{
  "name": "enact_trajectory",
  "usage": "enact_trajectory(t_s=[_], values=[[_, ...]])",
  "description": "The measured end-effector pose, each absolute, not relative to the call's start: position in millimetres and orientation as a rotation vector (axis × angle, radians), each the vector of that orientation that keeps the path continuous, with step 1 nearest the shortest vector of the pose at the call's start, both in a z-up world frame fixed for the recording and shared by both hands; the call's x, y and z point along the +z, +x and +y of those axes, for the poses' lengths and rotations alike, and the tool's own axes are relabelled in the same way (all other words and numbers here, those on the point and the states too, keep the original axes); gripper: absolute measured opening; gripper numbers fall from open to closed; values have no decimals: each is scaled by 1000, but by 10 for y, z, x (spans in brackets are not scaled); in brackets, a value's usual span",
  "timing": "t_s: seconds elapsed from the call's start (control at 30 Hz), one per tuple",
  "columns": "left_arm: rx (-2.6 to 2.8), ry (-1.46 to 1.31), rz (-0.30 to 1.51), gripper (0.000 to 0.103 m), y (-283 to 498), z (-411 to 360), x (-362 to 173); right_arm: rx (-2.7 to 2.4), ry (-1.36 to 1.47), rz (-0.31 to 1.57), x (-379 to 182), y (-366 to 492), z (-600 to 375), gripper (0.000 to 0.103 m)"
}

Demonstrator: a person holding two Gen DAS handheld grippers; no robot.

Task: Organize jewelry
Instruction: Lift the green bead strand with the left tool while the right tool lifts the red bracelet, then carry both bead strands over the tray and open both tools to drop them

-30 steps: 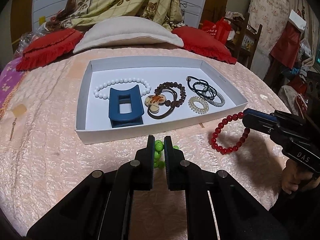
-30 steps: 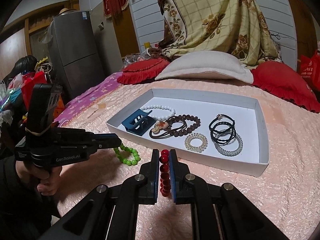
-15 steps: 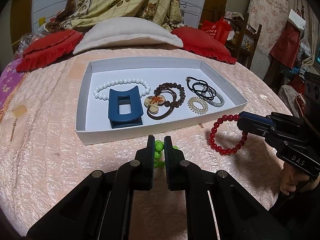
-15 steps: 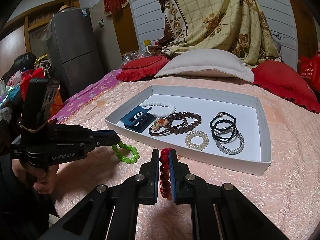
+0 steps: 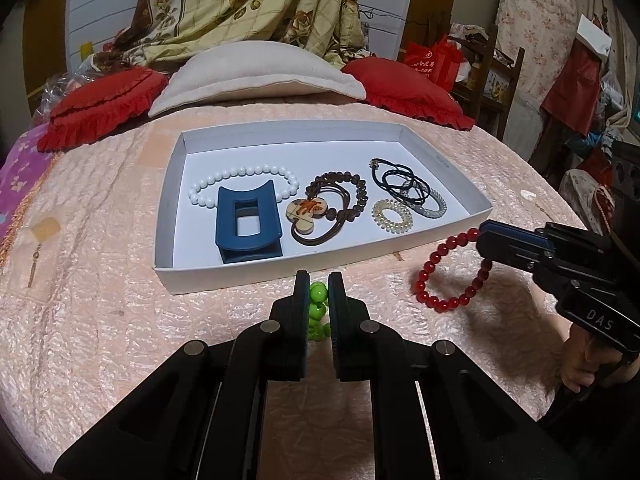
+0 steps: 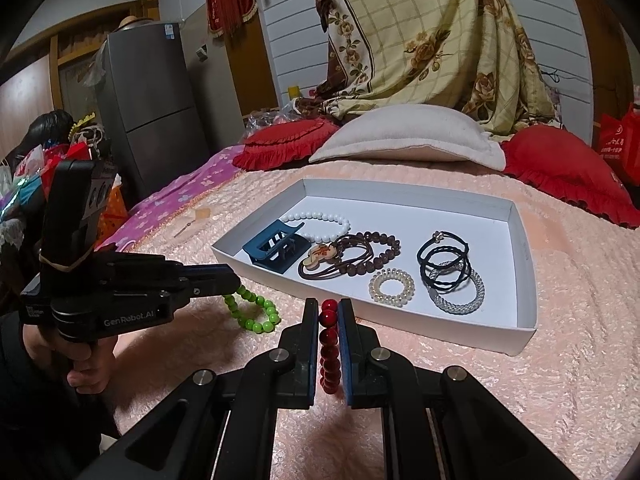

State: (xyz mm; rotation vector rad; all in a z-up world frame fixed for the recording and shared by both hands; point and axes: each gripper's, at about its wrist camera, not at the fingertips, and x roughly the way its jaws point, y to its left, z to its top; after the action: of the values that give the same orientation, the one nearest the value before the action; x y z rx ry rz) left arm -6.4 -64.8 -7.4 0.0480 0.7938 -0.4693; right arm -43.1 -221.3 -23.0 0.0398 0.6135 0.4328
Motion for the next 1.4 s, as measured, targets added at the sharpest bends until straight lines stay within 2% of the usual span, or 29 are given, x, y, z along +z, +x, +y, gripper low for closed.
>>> enact_trajectory(t_s=[0.37, 0.67, 0.93, 1.2, 1.4], values=[[-462, 44, 797, 7, -133, -639, -71, 425, 50, 587, -136, -475, -2240, 9], [-523, -21, 734, 7, -115, -707, 385, 394, 102, 531, 95, -401, -2426, 9], [-561, -49, 680, 7, 421, -974, 791, 342, 123, 523, 392, 153, -2577, 9], [-543, -134, 771, 7, 1394, -1204, 373, 260, 217, 644, 195, 1030, -2721, 9], [-509, -133, 813, 7, 1613, -1145, 135, 269, 262, 719, -35, 1462, -2605, 9]])
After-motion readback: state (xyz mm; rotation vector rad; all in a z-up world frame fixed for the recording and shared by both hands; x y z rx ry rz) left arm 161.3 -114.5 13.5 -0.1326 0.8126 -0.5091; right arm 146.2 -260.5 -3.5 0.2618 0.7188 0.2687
